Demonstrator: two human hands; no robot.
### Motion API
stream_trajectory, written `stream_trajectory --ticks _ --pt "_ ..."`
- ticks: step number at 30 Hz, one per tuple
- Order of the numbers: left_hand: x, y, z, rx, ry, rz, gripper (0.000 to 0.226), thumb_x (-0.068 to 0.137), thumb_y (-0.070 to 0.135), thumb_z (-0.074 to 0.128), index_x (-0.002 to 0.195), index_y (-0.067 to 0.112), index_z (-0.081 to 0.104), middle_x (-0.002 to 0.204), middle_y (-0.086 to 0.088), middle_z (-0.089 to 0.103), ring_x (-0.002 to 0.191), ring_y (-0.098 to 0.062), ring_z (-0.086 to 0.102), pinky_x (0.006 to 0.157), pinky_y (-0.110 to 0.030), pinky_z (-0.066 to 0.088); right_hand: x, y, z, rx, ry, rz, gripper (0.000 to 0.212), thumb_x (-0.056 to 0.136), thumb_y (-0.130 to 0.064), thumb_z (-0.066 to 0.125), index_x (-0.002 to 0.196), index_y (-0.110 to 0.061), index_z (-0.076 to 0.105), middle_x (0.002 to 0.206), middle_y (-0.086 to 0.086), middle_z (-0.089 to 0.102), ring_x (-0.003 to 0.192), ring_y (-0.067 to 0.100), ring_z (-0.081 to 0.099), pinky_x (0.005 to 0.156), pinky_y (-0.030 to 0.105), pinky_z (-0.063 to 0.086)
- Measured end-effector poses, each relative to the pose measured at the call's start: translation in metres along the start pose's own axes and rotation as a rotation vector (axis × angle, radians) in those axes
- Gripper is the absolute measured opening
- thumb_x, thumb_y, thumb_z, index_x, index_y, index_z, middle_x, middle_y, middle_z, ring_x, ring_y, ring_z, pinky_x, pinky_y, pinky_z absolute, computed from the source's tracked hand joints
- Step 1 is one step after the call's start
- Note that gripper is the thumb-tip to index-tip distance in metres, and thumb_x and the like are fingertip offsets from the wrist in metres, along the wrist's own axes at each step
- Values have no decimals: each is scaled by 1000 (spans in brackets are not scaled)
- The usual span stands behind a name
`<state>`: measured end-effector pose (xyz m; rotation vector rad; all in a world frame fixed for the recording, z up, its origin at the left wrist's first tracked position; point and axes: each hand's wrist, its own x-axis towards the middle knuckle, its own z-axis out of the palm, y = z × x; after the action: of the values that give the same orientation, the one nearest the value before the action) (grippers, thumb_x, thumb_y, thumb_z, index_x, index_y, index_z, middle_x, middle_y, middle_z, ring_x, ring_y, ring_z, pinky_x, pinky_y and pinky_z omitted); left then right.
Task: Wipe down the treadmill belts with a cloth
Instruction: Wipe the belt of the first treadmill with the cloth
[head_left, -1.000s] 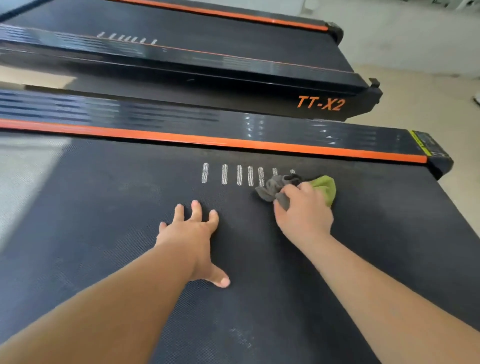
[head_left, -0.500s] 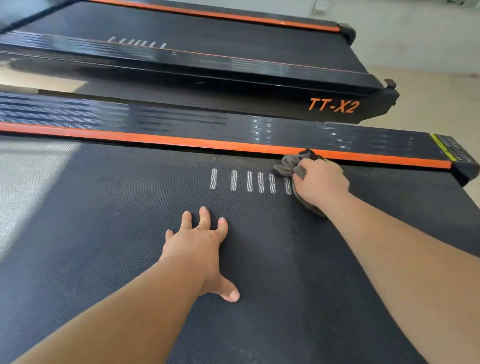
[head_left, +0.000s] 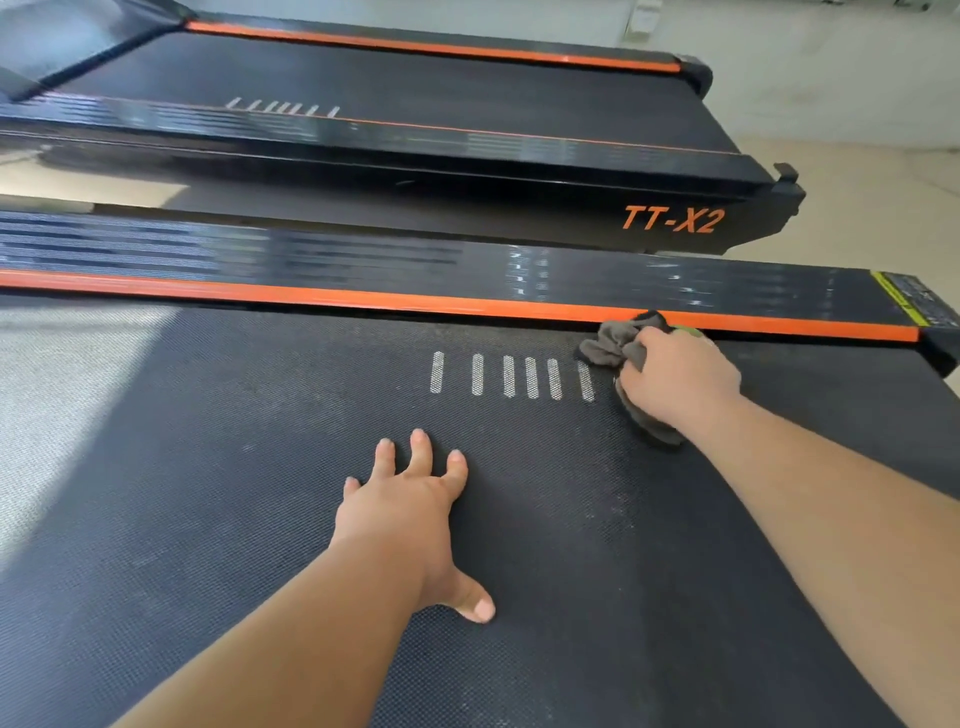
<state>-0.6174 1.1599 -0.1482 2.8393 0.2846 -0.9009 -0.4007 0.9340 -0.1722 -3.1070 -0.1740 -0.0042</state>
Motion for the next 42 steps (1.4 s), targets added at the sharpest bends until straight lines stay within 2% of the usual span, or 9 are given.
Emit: stream_trajectory --ticks 4,10,17,22,26,30,33,38,42 --pt "0 1 0 4 3 -5 149 55 77 85 162 38 -12 169 2 -24 157 -34 -18 125 -61 10 -50 -43 6 4 111 19 36 88 -43 53 113 -21 66 112 12 63 111 37 58 88 45 48" --pt "-1 -1 -1 -3 8 2 145 54 79 83 163 40 -4 169 4 -23 157 -33 -17 125 -60 13 -117 -43 21 142 168 -763 26 81 -53 58 89 -29 66 94 -4 60 90 28 61 64 38 52" --pt "0 1 0 0 11 0 149 53 77 85 162 39 -10 170 3 -22 157 -33 -17 126 -61 12 -39 1 12 102 147 83 32 96 -47 52 116 -25 64 115 9 61 116 36 54 80 44 48" --pt "1 -1 0 -2 12 2 150 51 78 85 162 40 -8 170 4 -22 157 -33 -16 125 -61 13 -121 -61 19 73 240 -357 25 83 -44 57 98 -24 59 92 8 58 84 36 57 62 37 43" --pt "2 -2 0 -3 10 -4 149 50 80 85 163 40 -4 170 5 -21 158 -32 -15 125 -60 16 -144 -29 12 172 89 -784 32 89 -55 52 111 -34 62 100 -7 58 95 23 58 67 37 54" --pt "2 -3 4 -17 36 -4 150 49 80 84 161 44 -8 170 7 -21 158 -30 -15 125 -59 16 -65 17 10 153 67 -384 36 95 -57 53 126 -39 55 125 -10 59 123 22 53 79 41 57" --pt "1 -3 3 -26 38 -7 150 49 80 84 161 44 -9 170 8 -21 158 -29 -16 126 -59 14 -37 14 11 97 75 -41 36 100 -52 48 129 -30 53 127 4 60 118 34 55 76 43 50" --pt "2 -3 1 -17 31 -5 150 49 80 84 162 43 -9 170 6 -21 158 -31 -15 125 -58 16 -101 -54 21 114 209 -354 25 89 -50 55 97 -27 61 97 0 62 94 32 59 67 41 51" --pt "2 -4 1 -13 26 -7 151 49 81 83 161 43 -11 169 7 -23 158 -29 -16 125 -58 17 -119 -40 20 258 128 -609 28 89 -56 53 108 -37 62 101 -13 58 102 19 59 74 39 52"
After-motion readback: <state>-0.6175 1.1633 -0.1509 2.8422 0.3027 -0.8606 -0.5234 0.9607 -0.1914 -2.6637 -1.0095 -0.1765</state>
